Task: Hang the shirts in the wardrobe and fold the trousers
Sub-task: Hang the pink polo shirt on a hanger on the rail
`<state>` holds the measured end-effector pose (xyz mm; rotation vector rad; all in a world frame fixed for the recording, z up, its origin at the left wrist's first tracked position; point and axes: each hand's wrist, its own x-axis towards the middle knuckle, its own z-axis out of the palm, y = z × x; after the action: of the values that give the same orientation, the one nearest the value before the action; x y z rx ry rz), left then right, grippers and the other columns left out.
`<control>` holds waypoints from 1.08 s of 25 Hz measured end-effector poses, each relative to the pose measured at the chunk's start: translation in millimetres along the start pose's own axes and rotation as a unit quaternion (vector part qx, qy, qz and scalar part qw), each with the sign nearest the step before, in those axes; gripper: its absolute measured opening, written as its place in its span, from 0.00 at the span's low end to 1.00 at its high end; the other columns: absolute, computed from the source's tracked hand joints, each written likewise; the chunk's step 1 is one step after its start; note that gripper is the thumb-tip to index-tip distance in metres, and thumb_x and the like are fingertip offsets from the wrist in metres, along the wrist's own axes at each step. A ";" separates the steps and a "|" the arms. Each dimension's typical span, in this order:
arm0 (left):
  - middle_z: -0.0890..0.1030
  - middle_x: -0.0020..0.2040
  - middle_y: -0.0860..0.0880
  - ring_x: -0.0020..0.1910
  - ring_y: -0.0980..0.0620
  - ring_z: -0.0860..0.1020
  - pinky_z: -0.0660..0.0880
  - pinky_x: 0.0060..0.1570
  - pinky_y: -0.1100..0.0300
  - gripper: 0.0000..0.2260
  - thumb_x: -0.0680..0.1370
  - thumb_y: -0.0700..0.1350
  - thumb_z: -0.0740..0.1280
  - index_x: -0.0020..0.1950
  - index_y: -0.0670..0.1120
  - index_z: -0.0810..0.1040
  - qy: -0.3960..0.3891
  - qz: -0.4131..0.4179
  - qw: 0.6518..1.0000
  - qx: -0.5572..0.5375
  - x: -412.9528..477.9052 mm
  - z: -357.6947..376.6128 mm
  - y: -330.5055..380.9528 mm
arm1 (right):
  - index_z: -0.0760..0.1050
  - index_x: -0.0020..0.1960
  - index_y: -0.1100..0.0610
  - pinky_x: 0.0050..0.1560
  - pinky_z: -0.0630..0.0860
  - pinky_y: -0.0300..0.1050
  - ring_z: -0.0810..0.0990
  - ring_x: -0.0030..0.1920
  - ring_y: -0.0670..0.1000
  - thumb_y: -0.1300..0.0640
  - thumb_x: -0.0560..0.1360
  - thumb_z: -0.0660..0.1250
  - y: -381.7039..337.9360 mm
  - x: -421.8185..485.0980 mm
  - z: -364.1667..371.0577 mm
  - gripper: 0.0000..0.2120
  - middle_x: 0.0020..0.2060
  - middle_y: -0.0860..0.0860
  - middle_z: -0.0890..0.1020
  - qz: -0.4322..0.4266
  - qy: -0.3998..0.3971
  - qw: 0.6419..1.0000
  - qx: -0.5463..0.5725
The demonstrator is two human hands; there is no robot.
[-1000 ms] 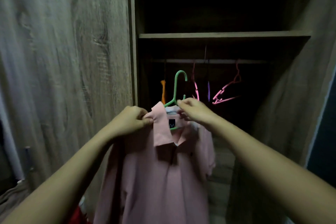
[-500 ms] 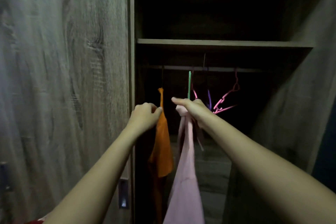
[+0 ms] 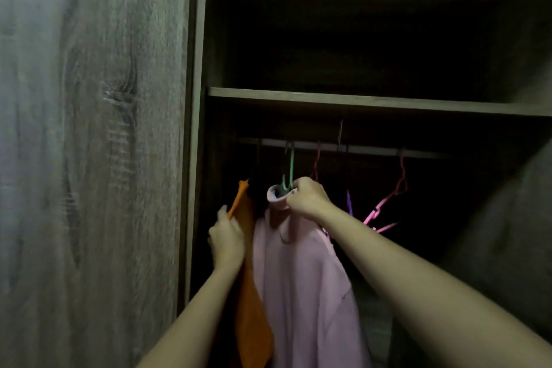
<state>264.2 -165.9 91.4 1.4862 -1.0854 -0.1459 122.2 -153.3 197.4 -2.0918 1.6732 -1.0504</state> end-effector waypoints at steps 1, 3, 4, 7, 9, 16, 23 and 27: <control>0.80 0.51 0.36 0.50 0.37 0.80 0.77 0.52 0.45 0.19 0.80 0.42 0.57 0.71 0.43 0.67 0.027 0.002 1.000 0.003 2.6 0.7 -4.0 | 0.77 0.47 0.62 0.42 0.70 0.41 0.79 0.53 0.60 0.54 0.71 0.66 -0.2 13.0 1.5 0.11 0.50 0.60 0.82 -0.003 -0.003 1.000 -0.003; 0.82 0.45 0.39 0.43 0.40 0.81 0.79 0.46 0.45 0.18 0.80 0.42 0.57 0.69 0.44 0.70 0.025 0.032 0.999 -0.002 4.1 1.1 -9.9 | 0.78 0.49 0.60 0.46 0.74 0.43 0.80 0.55 0.58 0.50 0.69 0.71 -4.9 36.9 5.5 0.14 0.51 0.59 0.82 -0.008 -0.001 1.000 -0.017; 0.82 0.43 0.41 0.39 0.42 0.81 0.80 0.43 0.47 0.18 0.79 0.42 0.58 0.68 0.45 0.71 0.012 0.048 0.999 -0.006 4.4 2.8 -11.5 | 0.78 0.51 0.60 0.49 0.75 0.44 0.80 0.55 0.58 0.50 0.69 0.72 -8.1 48.8 8.3 0.16 0.52 0.59 0.82 -0.008 0.000 0.999 -0.033; 0.80 0.36 0.47 0.28 0.52 0.76 0.77 0.31 0.58 0.18 0.78 0.41 0.60 0.68 0.49 0.72 -0.028 0.094 0.995 -0.013 1.1 1.6 -8.1 | 0.75 0.58 0.62 0.52 0.75 0.45 0.78 0.59 0.60 0.56 0.73 0.67 -15.6 78.2 17.0 0.16 0.57 0.60 0.79 -0.001 -0.002 0.997 -0.079; 0.78 0.31 0.50 0.24 0.56 0.74 0.71 0.25 0.64 0.19 0.78 0.40 0.61 0.68 0.52 0.71 -0.053 0.102 0.993 -0.037 0.0 -0.9 -5.7 | 0.74 0.61 0.62 0.55 0.75 0.47 0.76 0.61 0.60 0.58 0.75 0.63 -18.4 92.8 24.3 0.16 0.60 0.61 0.77 -0.007 -0.004 0.995 -0.102; 0.77 0.29 0.49 0.22 0.57 0.73 0.70 0.23 0.65 0.18 0.79 0.39 0.60 0.68 0.52 0.70 -0.086 0.114 0.988 -0.055 -1.3 -12.9 -5.5 | 0.72 0.64 0.63 0.60 0.73 0.50 0.74 0.64 0.60 0.59 0.78 0.59 -8.0 108.9 56.0 0.16 0.63 0.61 0.75 0.009 -0.035 0.991 -0.125; 0.78 0.35 0.48 0.27 0.60 0.75 0.73 0.28 0.67 0.22 0.78 0.41 0.61 0.73 0.47 0.65 -0.098 0.090 0.991 -0.026 -1.9 -21.1 7.2 | 0.73 0.62 0.63 0.55 0.75 0.46 0.76 0.61 0.60 0.54 0.77 0.61 -6.3 99.4 44.2 0.18 0.61 0.61 0.77 -0.002 -0.024 0.993 -0.114; 0.72 0.68 0.41 0.66 0.45 0.72 0.68 0.64 0.55 0.27 0.77 0.45 0.62 0.75 0.43 0.59 -0.026 0.108 0.993 0.032 -10.9 -13.2 45.9 | 0.74 0.60 0.65 0.56 0.74 0.49 0.75 0.61 0.63 0.58 0.75 0.62 5.5 76.6 -5.7 0.17 0.59 0.64 0.77 -0.047 0.083 0.980 -0.174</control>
<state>242.6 -141.4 127.8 1.4176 -1.2957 0.0038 119.9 -224.6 226.4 -2.3756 1.9775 -1.0476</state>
